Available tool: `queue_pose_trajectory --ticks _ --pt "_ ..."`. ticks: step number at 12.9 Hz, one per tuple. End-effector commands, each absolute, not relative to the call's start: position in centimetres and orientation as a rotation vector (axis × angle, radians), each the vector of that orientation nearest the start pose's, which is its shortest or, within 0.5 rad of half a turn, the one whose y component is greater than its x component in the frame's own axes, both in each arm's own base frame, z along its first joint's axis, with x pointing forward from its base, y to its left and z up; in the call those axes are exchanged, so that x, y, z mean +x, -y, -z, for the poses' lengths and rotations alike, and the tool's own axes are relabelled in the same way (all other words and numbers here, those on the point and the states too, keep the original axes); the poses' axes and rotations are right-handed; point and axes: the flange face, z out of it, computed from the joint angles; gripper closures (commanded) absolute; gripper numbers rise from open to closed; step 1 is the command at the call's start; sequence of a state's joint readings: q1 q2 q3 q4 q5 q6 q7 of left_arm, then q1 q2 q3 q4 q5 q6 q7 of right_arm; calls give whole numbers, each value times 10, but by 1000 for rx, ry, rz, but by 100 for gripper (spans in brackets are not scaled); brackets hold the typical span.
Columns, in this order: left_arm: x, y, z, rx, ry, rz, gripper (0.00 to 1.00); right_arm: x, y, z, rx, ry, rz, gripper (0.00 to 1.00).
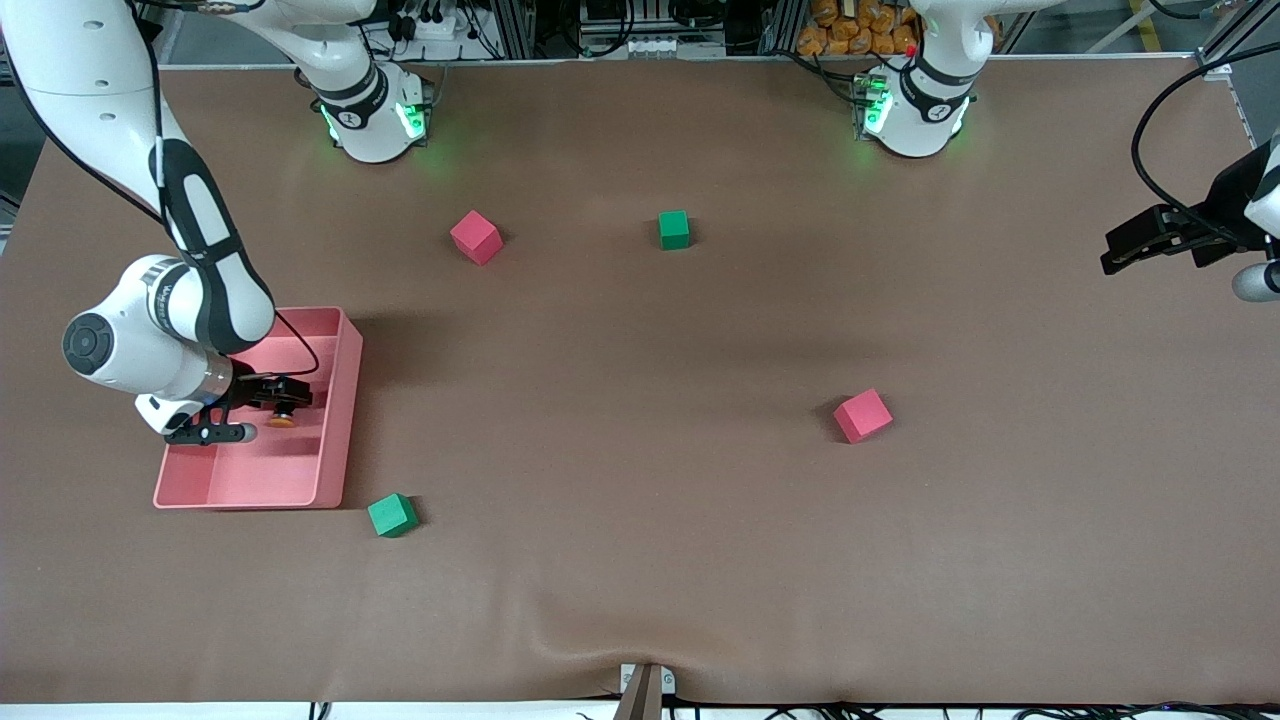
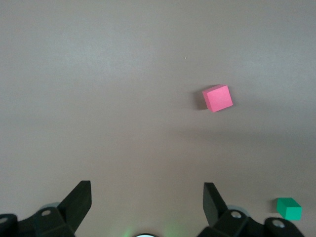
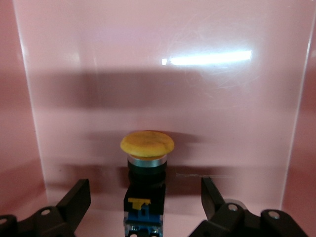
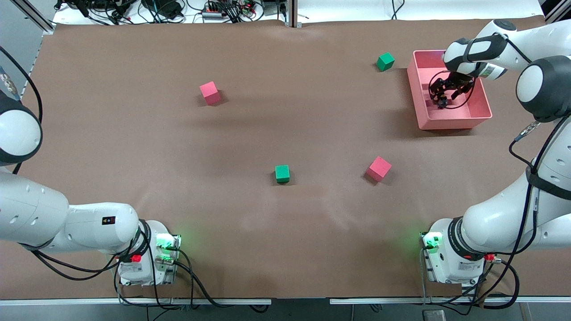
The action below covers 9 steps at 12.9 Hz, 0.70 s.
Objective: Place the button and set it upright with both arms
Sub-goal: 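Lower the right gripper into the tray and grasp the button, then lift the button out of the pink tray with the right gripper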
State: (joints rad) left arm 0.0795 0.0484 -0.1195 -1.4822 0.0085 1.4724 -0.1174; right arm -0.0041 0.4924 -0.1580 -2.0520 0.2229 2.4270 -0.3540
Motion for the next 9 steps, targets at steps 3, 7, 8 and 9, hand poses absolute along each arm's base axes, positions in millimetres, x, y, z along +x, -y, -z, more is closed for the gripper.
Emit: queue_pose_trajectory --ticks 3,7,8,9 --pt "554 19 -631 -3143 118 -80 0 576 97 -173 -3048 87 -77 30" --pt "554 19 -631 -3143 115 -80 0 580 98 -176 -3044 93 -80 100" --pt "554 19 -631 -3143 115 -80 0 584 98 -182 -3035 100 -93 100" --pt "554 18 -631 -3144 118 -80 0 590 97 -192 -3018 98 -124 100"
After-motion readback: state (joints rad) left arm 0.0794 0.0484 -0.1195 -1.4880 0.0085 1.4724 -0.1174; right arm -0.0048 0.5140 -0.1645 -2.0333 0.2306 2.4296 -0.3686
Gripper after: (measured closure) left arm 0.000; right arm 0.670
